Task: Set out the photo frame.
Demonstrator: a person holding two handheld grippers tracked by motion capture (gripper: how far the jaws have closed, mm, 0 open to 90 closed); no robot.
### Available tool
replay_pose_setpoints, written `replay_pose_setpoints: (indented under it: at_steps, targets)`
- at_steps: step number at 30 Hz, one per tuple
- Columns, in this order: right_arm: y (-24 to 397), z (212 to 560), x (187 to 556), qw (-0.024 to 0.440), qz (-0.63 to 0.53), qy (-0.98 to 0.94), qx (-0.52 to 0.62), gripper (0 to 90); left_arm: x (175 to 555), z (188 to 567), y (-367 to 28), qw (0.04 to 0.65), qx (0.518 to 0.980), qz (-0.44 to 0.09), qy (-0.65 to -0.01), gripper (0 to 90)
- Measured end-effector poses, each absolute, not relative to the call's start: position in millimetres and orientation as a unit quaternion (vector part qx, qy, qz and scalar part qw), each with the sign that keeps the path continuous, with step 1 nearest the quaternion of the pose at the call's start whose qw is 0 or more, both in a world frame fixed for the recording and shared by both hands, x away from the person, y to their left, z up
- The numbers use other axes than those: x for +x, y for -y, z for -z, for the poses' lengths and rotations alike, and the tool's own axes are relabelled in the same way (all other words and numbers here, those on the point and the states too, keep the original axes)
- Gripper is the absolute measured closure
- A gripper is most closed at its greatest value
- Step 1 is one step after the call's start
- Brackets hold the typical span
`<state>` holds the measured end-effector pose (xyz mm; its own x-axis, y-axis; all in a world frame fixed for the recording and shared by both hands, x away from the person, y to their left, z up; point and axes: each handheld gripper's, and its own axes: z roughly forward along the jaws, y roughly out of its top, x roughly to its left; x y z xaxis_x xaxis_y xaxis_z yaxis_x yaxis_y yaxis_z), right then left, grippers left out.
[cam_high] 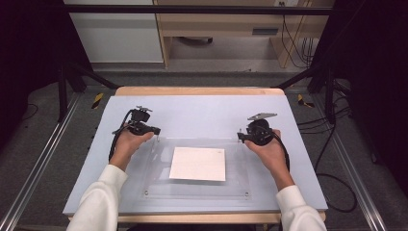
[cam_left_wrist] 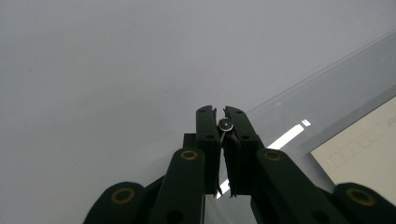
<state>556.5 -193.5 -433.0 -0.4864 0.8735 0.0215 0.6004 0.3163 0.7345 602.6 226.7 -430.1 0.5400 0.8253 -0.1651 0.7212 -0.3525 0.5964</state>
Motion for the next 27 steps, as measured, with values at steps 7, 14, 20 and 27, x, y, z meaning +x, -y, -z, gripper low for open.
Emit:
replay_pose_setpoints:
  at_steps: [7,14,20,27]
  targets:
    - [203.7,430.0,526.3,0.229,-0.364,-0.781,0.452,34.3,604.0,430.6,-227.6,0.319,0.815,-0.074,-0.478,83.8]
    - [208.4,425.3,487.5,0.263,-0.384,-0.774,0.429,20.9,603.4,430.4,-226.1,0.314,0.816,-0.077,-0.479,84.0]
    - [211.0,423.8,460.9,0.265,-0.395,-0.772,0.423,13.4,602.9,430.4,-225.6,0.311,0.817,-0.078,-0.479,84.0]
    - [214.1,434.7,433.5,0.258,-0.392,-0.786,0.402,13.8,602.7,430.6,-225.5,0.311,0.817,-0.078,-0.480,83.9]
